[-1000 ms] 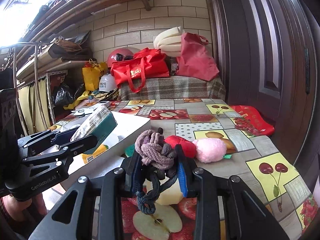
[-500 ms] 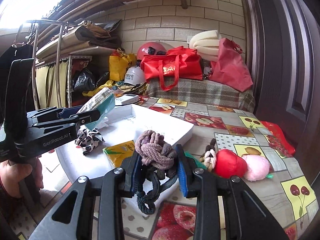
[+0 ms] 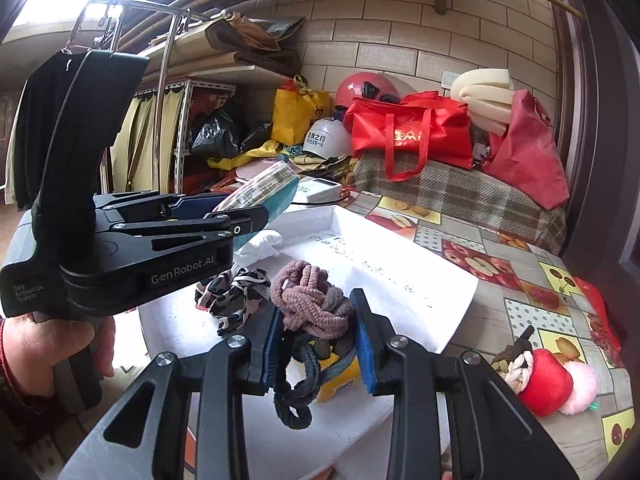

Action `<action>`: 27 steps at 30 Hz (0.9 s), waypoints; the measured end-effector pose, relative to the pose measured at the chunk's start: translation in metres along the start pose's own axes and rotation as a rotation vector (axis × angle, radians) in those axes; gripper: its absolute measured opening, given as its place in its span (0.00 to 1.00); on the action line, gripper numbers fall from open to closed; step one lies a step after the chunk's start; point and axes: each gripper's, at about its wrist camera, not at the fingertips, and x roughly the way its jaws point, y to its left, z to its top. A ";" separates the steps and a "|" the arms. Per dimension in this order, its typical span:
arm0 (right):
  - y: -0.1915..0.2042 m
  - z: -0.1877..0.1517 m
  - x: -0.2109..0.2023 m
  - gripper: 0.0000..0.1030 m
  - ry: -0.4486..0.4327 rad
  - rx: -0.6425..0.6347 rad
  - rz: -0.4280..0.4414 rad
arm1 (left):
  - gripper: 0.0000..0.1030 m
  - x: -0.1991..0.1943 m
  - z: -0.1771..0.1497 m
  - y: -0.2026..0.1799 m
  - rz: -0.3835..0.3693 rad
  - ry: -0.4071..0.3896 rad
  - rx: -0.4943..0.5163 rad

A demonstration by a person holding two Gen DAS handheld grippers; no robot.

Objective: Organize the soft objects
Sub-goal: 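Carry the rope toy and soap box over the white tray and open both tools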

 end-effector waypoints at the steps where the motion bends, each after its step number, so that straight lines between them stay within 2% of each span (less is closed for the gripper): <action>1: 0.003 0.001 0.002 0.31 0.008 -0.009 0.010 | 0.33 0.003 0.001 0.000 0.000 0.006 -0.001; 7: 0.027 0.000 0.006 0.31 0.025 -0.118 0.078 | 0.33 0.015 0.005 0.003 -0.017 0.039 -0.012; 10: 0.035 -0.001 0.007 0.31 0.033 -0.156 0.079 | 0.33 0.019 0.006 0.005 -0.029 0.058 -0.023; 17: 0.024 0.000 0.014 0.32 0.068 -0.092 0.085 | 0.34 0.024 0.006 -0.011 -0.014 0.075 0.054; 21: 0.024 0.000 0.015 0.32 0.072 -0.100 0.081 | 0.37 0.023 0.005 -0.009 0.021 0.066 0.046; 22: 0.025 0.000 0.016 0.35 0.075 -0.105 0.078 | 0.46 0.021 0.005 -0.008 0.031 0.058 0.038; 23: 0.026 0.000 0.017 0.45 0.079 -0.110 0.074 | 0.61 0.019 0.005 -0.006 0.040 0.047 0.030; 24: 0.026 0.000 0.017 0.54 0.080 -0.112 0.070 | 0.69 0.016 0.004 -0.005 0.049 0.031 0.024; 25: 0.026 0.000 0.017 0.74 0.079 -0.112 0.064 | 0.81 0.012 0.004 -0.004 0.060 0.012 0.020; 26: 0.025 0.000 0.016 0.83 0.074 -0.107 0.057 | 0.86 0.009 0.004 -0.004 0.069 -0.008 0.020; 27: 0.023 0.000 0.014 0.83 0.065 -0.102 0.053 | 0.86 0.006 0.003 -0.004 0.075 -0.024 0.021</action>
